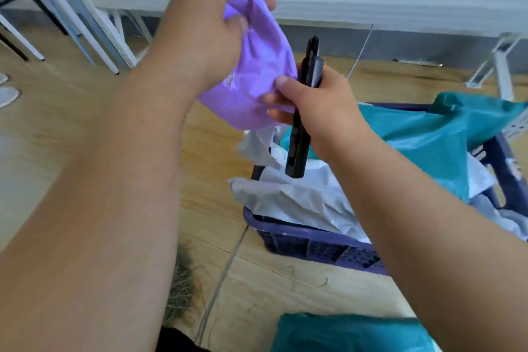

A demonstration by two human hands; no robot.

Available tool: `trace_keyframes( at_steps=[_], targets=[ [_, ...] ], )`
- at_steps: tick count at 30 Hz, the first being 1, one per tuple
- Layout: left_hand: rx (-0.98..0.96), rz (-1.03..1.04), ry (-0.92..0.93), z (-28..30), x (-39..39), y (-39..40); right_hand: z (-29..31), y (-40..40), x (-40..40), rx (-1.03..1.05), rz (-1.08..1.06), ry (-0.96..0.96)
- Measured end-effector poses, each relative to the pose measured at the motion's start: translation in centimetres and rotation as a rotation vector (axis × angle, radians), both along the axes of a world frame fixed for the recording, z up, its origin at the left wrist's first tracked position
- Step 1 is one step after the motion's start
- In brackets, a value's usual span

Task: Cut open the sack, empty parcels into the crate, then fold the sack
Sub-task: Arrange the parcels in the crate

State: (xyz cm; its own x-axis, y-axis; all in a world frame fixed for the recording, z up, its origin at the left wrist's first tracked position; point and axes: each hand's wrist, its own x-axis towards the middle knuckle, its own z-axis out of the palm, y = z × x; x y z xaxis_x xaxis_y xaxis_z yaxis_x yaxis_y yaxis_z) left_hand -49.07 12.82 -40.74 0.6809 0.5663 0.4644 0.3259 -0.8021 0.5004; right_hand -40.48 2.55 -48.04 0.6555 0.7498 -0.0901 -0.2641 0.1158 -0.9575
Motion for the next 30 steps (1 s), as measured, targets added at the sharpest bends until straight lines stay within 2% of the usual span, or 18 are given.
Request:
trace_keyframes(
  at_steps=[2, 4, 6, 8, 10, 11, 12, 13, 16, 17, 18, 21, 22, 24, 26, 27, 28, 30],
  targets=[
    [-0.043, -0.094, -0.137, -0.5, 2.1, -0.7, 0.4, -1.3, 2.1, 0.002, -0.17, -0.097],
    [-0.121, -0.151, -0.234, -1.9, 3.7, -1.5, 0.6, -3.2, 4.4, -0.065, -0.353, -0.375],
    [-0.196, -0.17, -0.221, -4.3, 4.7, -2.4, 0.6, -5.4, 6.1, -0.2, -0.404, -0.6],
    [-0.246, -0.227, -0.024, -7.2, 5.2, -3.2, -0.5, -7.3, 8.0, -0.457, -0.221, -0.592],
    [-0.248, -0.285, 0.447, -9.7, 5.0, -3.9, -1.9, -9.1, 9.3, -0.777, 0.077, -0.444],
    [-0.233, -0.299, 0.683, -10.5, 4.8, -4.3, -2.7, -9.8, 9.8, -0.891, 0.168, -0.422],
    [-0.237, -0.294, 0.825, -11.0, 4.8, -4.6, -3.5, -10.3, 10.2, -0.947, 0.185, -0.435],
    [-0.266, -0.27, 0.852, -11.0, 5.1, -5.0, -4.0, -10.5, 10.4, -0.938, 0.146, -0.461],
    [-0.213, -0.14, 0.568, -11.4, 7.0, -6.3, -5.1, -10.3, 10.3, -0.839, -0.019, -0.69],
    [-0.156, -0.13, 0.562, -12.0, 7.8, -6.6, -5.7, -10.1, 10.5, -0.852, 0.009, -0.728],
    [-0.118, -0.157, 0.634, -13.0, 8.4, -6.9, -6.5, -10.1, 10.6, -0.891, 0.065, -0.697],
    [-0.103, -0.182, 1.044, -16.2, 8.9, -8.3, -8.6, -11.0, 10.7, -1.01, 0.25, -0.477],
    [-0.095, -0.155, 1.063, -16.4, 9.1, -8.9, -8.7, -11.4, 10.9, -0.996, 0.237, -0.444],
    [-0.11, -0.124, 0.856, -15.4, 9.4, -10.2, -8.1, -11.9, 11.5, -0.908, 0.16, -0.451],
    [-0.255, -0.227, 0.663, -13.1, 9.3, -12.1, -6.7, -12.7, 12.1, -0.849, 0.194, -0.53],
    [-0.377, -0.336, 0.664, -11.9, 9.0, -13.0, -5.7, -13.2, 12.3, -0.824, 0.281, -0.553],
    [-0.503, -0.476, 0.729, -10.9, 8.4, -13.8, -4.8, -13.8, 12.2, -0.798, 0.394, -0.548],
    [-0.667, -0.722, 0.982, -10.1, 7.1, -15.3, -4.0, -15.1, 11.5, -0.784, 0.648, -0.487]
  ],
)
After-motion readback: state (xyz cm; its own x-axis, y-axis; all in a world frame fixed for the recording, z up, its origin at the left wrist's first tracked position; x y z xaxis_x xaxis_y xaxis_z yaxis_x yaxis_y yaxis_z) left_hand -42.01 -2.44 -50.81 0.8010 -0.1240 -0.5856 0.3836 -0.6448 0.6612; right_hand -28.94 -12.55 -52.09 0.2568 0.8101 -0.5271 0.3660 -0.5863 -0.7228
